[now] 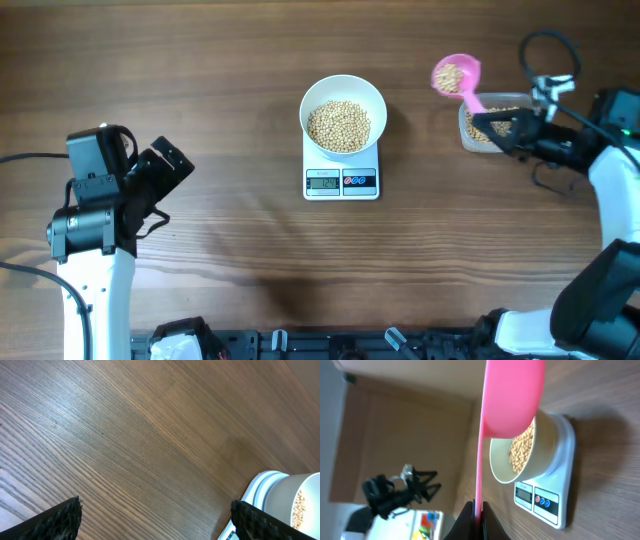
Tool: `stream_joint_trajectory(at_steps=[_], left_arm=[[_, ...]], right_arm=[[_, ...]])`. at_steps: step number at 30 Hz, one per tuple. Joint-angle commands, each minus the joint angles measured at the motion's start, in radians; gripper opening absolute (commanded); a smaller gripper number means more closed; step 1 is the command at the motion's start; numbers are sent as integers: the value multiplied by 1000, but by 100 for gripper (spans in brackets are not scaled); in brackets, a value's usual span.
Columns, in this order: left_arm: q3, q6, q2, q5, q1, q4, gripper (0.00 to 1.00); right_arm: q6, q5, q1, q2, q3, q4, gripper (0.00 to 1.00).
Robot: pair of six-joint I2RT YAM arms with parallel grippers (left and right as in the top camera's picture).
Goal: Scoop item into bowl and weigh 150g on scale
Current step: 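Drag the scoop through the soybeans and lift it filled, then carry the filled pink scoop left over the white bowl on the scale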
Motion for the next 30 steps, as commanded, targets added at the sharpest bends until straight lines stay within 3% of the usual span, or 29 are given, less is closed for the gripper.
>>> stream_joint_trajectory(at_steps=[1,5,11,21,30], left_arm=[[-1,5,2,5,6,3,100],[-1,5,2,5,6,3,100],[-1,5,2,5,6,3,100],[-1,5,2,6,6,3,100],[-1,5,2,5,6,3,100]], right_arm=[[167,81,109,-81,31,109,4],[297,161,225,-114,31,254,4],[298,351,397,-118,31,300,4],[206,765,624,-118,31,280,4],[-7,1214,822,-118,32,248,4]])
